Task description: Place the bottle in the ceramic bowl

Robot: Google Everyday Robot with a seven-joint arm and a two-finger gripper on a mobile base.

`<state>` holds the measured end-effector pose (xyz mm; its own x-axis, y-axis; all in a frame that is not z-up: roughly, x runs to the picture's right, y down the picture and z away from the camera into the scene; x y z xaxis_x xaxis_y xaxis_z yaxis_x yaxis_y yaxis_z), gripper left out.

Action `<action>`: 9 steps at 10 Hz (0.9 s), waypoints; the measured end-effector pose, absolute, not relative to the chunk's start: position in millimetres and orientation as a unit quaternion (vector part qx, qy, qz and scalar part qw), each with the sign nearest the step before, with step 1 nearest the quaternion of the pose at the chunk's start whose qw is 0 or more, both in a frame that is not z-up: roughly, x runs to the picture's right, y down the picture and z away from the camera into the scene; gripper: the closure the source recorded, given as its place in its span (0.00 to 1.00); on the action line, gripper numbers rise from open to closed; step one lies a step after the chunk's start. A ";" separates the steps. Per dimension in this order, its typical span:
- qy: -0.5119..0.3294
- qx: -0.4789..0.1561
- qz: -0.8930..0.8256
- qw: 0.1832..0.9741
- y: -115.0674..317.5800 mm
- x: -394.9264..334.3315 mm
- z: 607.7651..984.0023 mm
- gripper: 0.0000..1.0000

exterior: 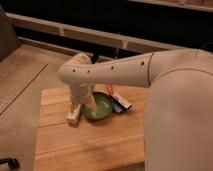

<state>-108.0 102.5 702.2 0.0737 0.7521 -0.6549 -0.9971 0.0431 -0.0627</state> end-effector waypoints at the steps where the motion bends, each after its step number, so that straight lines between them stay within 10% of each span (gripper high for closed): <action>1: 0.233 -0.263 0.640 0.684 102.5 -108.0 702.2 0.35; 9: 0.150 -0.204 0.612 0.749 24.8 -116.9 727.9 0.35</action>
